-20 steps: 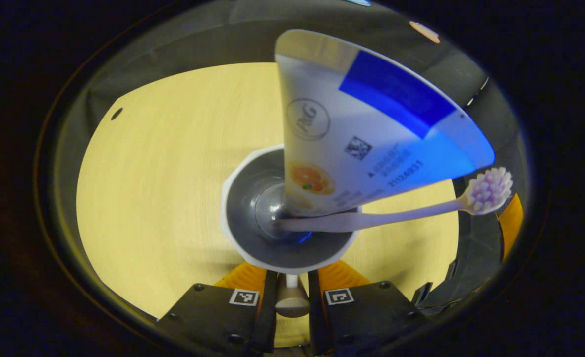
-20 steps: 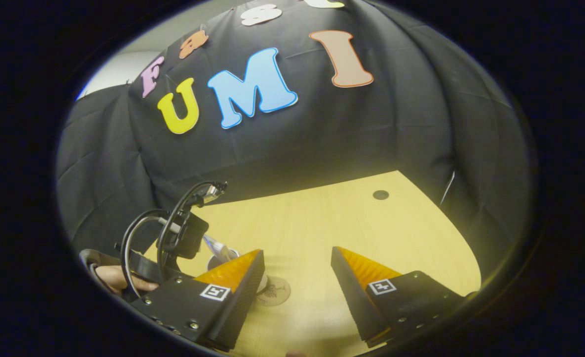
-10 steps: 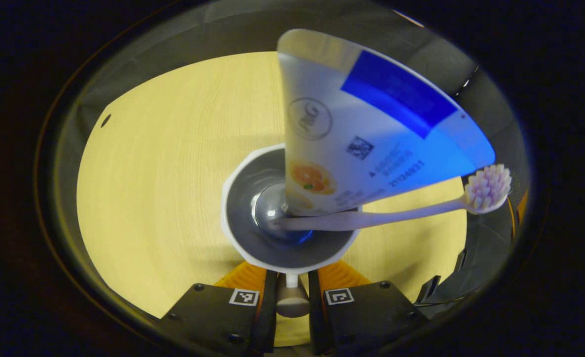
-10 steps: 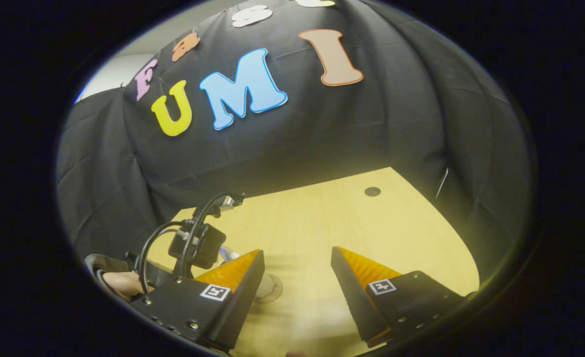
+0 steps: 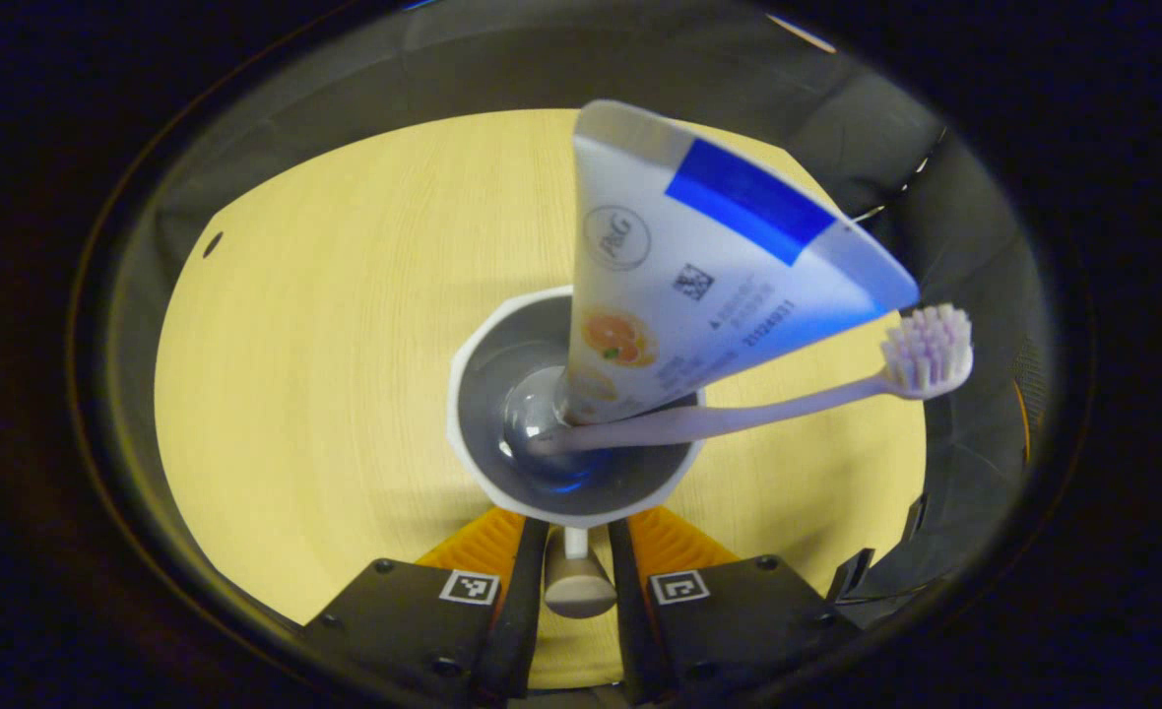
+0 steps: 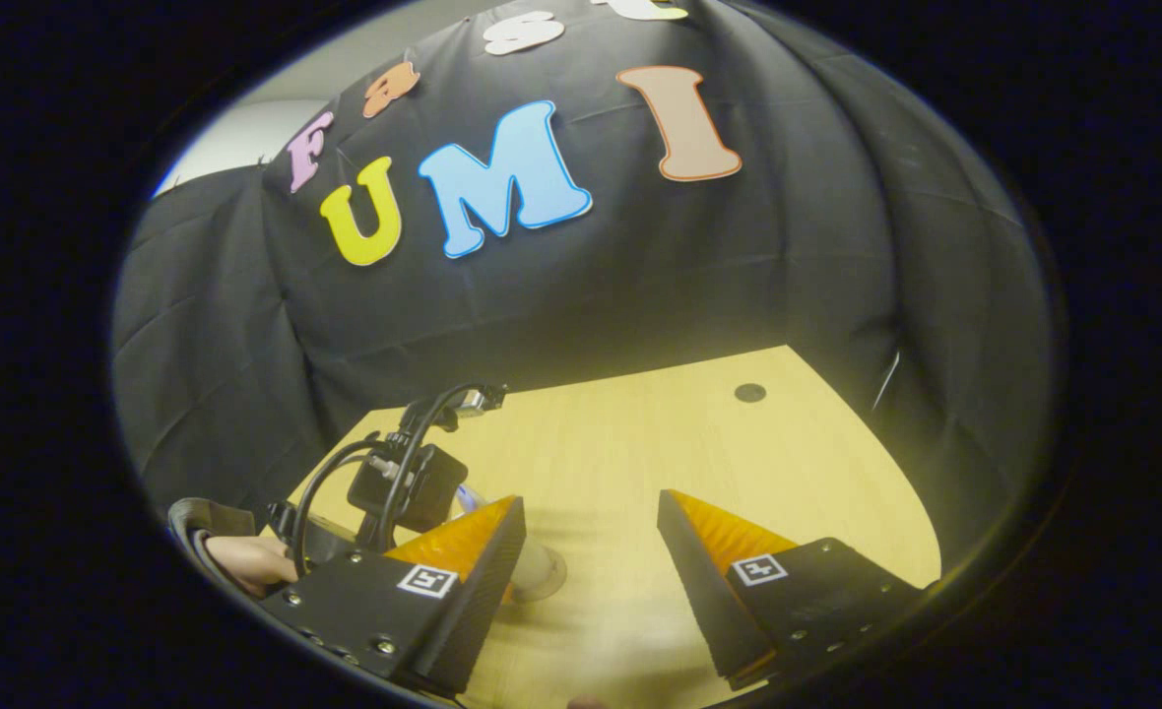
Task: Put the toothbrush and toothpaste on the desktop into the cup, then pick up the cup and place it on the coaster on the desktop.
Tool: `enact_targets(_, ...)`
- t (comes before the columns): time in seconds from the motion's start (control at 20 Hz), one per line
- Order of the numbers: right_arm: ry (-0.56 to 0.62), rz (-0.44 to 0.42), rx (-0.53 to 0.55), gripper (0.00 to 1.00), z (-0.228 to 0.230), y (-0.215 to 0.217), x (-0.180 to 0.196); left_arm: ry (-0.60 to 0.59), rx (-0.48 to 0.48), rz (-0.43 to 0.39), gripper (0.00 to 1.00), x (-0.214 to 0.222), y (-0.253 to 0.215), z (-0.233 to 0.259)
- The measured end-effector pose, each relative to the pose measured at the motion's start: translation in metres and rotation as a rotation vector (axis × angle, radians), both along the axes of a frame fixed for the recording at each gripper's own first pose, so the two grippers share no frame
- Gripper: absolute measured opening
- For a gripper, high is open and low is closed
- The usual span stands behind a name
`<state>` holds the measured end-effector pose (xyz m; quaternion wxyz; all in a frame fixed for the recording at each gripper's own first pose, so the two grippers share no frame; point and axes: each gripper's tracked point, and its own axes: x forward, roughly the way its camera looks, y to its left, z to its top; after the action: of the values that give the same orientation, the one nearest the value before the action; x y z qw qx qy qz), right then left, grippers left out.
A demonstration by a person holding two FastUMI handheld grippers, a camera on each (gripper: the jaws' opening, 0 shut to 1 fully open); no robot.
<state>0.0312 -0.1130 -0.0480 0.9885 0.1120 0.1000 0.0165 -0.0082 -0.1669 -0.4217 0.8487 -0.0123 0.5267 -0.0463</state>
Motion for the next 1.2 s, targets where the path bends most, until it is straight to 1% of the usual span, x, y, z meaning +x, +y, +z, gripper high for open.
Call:
enact_targets(0.1,-0.005,0.010,-0.018,0.86,0.003,0.003,-0.003,-0.034,-0.023,0.015,0.43,-0.006,0.000,0.012)
enact_targets(0.15,-0.008,0.016,-0.029,0.86,0.005,0.005,-0.006,-0.053,-0.035,0.029,0.60,-0.010,0.001,0.016)
enact_targets(0.2,-0.013,0.023,-0.040,0.86,0.007,0.007,-0.008,-0.073,-0.047,0.040,0.62,-0.014,0.004,0.022)
enact_targets(0.25,-0.019,0.029,-0.049,0.86,0.010,0.010,-0.010,-0.096,-0.064,0.051,0.80,-0.020,0.005,0.029)
enact_targets(0.3,-0.026,0.035,-0.060,0.86,0.012,0.013,-0.013,-0.121,-0.072,0.068,0.82,-0.025,0.010,0.037)
enact_targets(0.35,-0.035,0.039,-0.070,0.86,0.016,0.017,-0.016,-0.149,-0.077,0.078,0.80,-0.032,0.016,0.044)
enact_targets(0.45,-0.053,0.049,-0.094,0.86,0.021,0.023,-0.021,-0.231,-0.066,0.107,0.82,-0.040,0.033,0.065)
enact_targets(0.5,-0.067,0.047,-0.109,0.86,0.024,0.026,-0.024,-0.276,-0.057,0.120,0.87,-0.045,0.040,0.076)
enact_targets(0.55,-0.079,0.042,-0.123,0.86,0.028,0.028,-0.028,-0.323,-0.047,0.127,0.89,-0.049,0.048,0.086)
enact_targets(0.6,-0.089,0.035,-0.133,0.86,0.029,0.031,-0.031,-0.372,-0.042,0.133,0.95,-0.053,0.053,0.096)
enact_targets(0.65,-0.101,0.029,-0.138,0.86,0.033,0.033,-0.035,-0.422,-0.040,0.135,0.89,-0.056,0.059,0.107)
enact_targets(0.7,-0.115,0.019,-0.141,0.86,0.037,0.036,-0.036,-0.475,-0.043,0.133,0.95,-0.059,0.062,0.119)
enact_targets(0.9,-0.163,-0.018,-0.146,0.86,0.052,0.046,-0.044,-0.699,-0.028,0.117,0.95,-0.069,0.080,0.163)
enact_targets(0.95,-0.179,-0.027,-0.145,0.86,0.056,0.049,-0.045,-0.753,-0.021,0.111,0.98,-0.069,0.085,0.177)
enact_targets(1.0,-0.192,-0.039,-0.146,0.86,0.060,0.051,-0.047,-0.806,-0.016,0.100,0.95,-0.072,0.089,0.188)
enact_targets(1.2,-0.238,-0.095,-0.181,0.86,0.071,0.055,-0.049,-0.952,0.033,0.060,0.95,-0.073,0.104,0.219)
